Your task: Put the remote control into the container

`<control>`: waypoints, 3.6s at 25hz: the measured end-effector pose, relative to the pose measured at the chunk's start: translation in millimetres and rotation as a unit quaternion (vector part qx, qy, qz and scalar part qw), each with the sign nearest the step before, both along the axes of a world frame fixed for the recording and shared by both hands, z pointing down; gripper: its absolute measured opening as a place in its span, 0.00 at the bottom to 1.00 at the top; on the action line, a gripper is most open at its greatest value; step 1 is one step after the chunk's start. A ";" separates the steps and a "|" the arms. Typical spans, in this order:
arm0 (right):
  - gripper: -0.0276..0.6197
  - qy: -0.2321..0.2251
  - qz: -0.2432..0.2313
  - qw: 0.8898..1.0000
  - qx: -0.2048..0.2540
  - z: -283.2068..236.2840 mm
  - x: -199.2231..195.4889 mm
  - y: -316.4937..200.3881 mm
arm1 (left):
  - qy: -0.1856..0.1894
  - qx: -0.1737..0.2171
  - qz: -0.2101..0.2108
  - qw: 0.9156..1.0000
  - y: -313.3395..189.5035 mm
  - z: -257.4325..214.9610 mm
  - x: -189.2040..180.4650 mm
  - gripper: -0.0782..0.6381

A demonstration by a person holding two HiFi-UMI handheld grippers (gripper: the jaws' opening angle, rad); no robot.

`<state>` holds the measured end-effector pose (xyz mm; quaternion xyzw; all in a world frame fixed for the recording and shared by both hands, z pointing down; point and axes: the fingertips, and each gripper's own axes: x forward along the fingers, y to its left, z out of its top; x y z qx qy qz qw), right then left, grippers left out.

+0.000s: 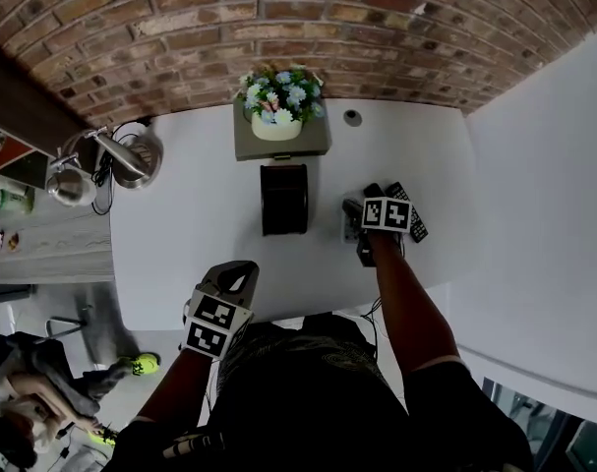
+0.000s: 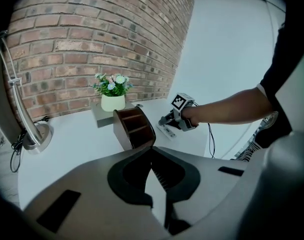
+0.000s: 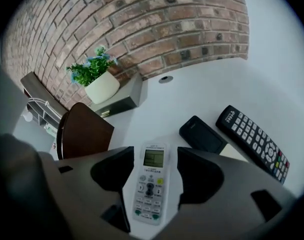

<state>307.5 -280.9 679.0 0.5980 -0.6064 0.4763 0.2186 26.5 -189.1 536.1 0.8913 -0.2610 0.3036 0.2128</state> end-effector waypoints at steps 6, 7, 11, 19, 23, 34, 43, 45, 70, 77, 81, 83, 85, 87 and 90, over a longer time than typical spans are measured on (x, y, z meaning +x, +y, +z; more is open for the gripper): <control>0.44 0.018 -0.020 0.998 -0.048 16.4 -3.3 -11.3 | 0.010 -0.003 -0.032 0.999 1.1 -0.5 -3.3 0.10; 0.44 0.024 -0.022 0.998 -0.055 19.5 -2.6 -11.4 | 0.009 -0.001 -0.032 0.999 2.1 -0.4 -3.7 0.10; 0.39 0.033 -0.014 0.998 -0.045 15.2 -0.9 -10.6 | 0.013 -0.007 -0.039 0.999 6.4 2.1 -9.5 0.10; 0.38 0.029 -0.068 0.996 0.047 -42.0 -34.3 3.2 | 0.028 -0.013 -0.037 0.999 1.8 7.9 -15.4 0.10; 0.38 0.041 -0.076 0.989 0.121 -75.5 -51.7 20.4 | 0.030 -0.003 -0.024 0.999 -3.8 4.1 -13.7 0.10; 0.38 0.021 -0.081 0.944 0.320 -227.5 -118.1 -45.3 | 0.033 0.010 -0.014 0.999 -6.6 -5.2 -17.8 0.10; 0.38 0.071 -0.082 0.936 0.334 -184.9 -155.2 -105.1 | 0.029 0.015 -0.069 0.997 4.1 -9.9 -63.1 0.10; 0.38 0.081 -0.089 0.940 0.318 -168.3 -158.3 -105.2 | 0.028 0.012 -0.089 0.996 6.9 -7.1 -76.7 0.10; 0.05 -0.035 -0.149 0.955 0.256 -154.4 -173.3 51.3 | 0.060 0.019 -0.002 0.998 7.4 -14.6 -23.2 0.10; 0.05 -0.017 -0.180 0.957 0.228 -139.8 -150.5 113.3 | 0.053 0.031 0.046 0.997 13.4 -15.6 26.9 0.10; 0.06 0.012 -0.172 0.962 0.212 -133.0 -124.7 116.1 | 0.053 0.028 0.058 0.997 15.9 -14.9 53.3 0.10; 0.06 0.025 -0.183 0.961 0.206 -128.4 -111.2 115.0 | 0.057 0.017 0.056 0.997 15.6 -13.4 64.6 0.10; 0.06 0.045 -0.191 0.960 0.199 -120.0 -94.0 110.0 | 0.059 -0.001 0.050 0.997 14.9 -8.5 74.2 0.10; 0.06 0.062 -0.194 0.960 0.192 -110.2 -75.8 103.1 | 0.049 -0.015 0.040 0.998 14.4 -2.0 80.6 0.10; 0.06 0.075 -0.190 0.962 0.183 -96.8 -51.8 92.1 | 0.023 -0.015 0.032 0.999 15.8 6.5 83.4 0.10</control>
